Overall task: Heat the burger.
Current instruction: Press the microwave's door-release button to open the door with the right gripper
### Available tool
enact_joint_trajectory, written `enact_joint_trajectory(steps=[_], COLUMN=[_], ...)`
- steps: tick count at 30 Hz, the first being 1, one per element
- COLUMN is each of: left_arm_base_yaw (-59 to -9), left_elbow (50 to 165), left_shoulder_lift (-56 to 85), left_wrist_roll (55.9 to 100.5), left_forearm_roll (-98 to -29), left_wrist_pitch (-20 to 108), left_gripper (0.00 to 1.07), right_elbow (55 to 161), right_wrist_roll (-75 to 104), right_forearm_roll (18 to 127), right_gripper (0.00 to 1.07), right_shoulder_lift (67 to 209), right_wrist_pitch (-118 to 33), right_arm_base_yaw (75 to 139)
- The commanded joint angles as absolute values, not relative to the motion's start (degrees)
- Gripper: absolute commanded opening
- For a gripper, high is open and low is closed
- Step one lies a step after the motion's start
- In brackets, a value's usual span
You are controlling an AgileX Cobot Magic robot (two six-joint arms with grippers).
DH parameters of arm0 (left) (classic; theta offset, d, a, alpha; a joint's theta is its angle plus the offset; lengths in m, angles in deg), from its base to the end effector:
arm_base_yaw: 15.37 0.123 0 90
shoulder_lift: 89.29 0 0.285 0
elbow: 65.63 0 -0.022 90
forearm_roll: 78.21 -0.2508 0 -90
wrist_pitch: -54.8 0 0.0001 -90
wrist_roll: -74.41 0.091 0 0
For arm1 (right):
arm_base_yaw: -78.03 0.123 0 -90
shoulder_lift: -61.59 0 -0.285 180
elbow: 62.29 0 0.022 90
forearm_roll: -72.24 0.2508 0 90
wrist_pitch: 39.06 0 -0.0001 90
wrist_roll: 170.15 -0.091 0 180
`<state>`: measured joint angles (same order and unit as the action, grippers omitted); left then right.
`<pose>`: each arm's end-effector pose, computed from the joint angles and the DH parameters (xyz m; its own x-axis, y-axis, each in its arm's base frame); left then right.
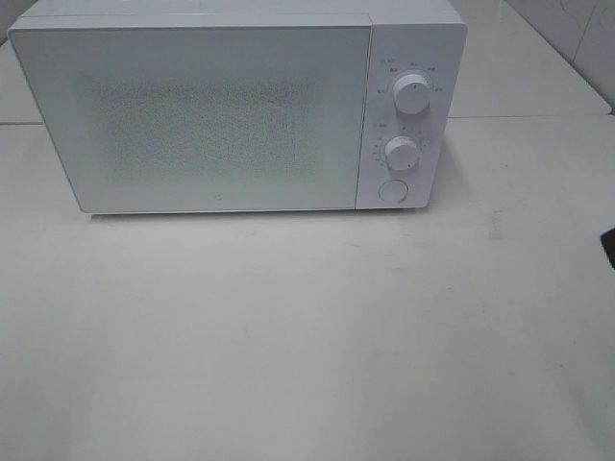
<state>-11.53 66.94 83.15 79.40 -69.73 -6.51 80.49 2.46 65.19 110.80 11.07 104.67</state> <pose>-0.0079 -0.0123 0.2827 -0.4371 -0.0138 -0.8993 0.0564 0.9975 -0.0427 0.1158 0.0485 0.3107 -0.6653 -0.2782 -0.6928 -0.3555 0.9341 -0.0337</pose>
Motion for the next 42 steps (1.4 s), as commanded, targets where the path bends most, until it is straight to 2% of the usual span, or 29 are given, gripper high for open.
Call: enact_joint_trajectory(steps=[1, 14, 21, 28, 42], left_arm_base_yaw=[-11.4, -11.4, -11.4, -11.4, -11.4], left_elbow=[66.8, 66.8, 66.8, 66.8, 66.8], left_shoulder_lift=[84.2, 84.2, 84.2, 84.2, 84.1], left_wrist_roll=[79.0, 79.0, 79.0, 79.0, 79.0], left_forearm_roll=[-69.6, -69.6, -69.6, -69.6, -69.7], left_wrist_pitch=[-6.4, -6.4, -6.4, -6.4, -6.4], left_gripper=[0.98, 0.98, 0.98, 0.98, 0.98], right_elbow=[78.0, 73.3, 70.3, 69.1, 69.0], right_wrist_roll=[3.1, 4.2, 4.5, 5.8, 6.1], right_forearm_roll=[65.1, 65.6, 67.0, 69.0, 69.3], right_gripper=[0.77, 0.76, 0.76, 0.76, 0.76], right_shoulder_lift=[104.8, 85.2, 75.5, 67.3, 67.5], right_wrist_pitch=[13.4, 18.2, 18.2, 18.1, 18.1], right_arm_base_yaw=[102.7, 91.3, 87.5, 85.4, 85.4])
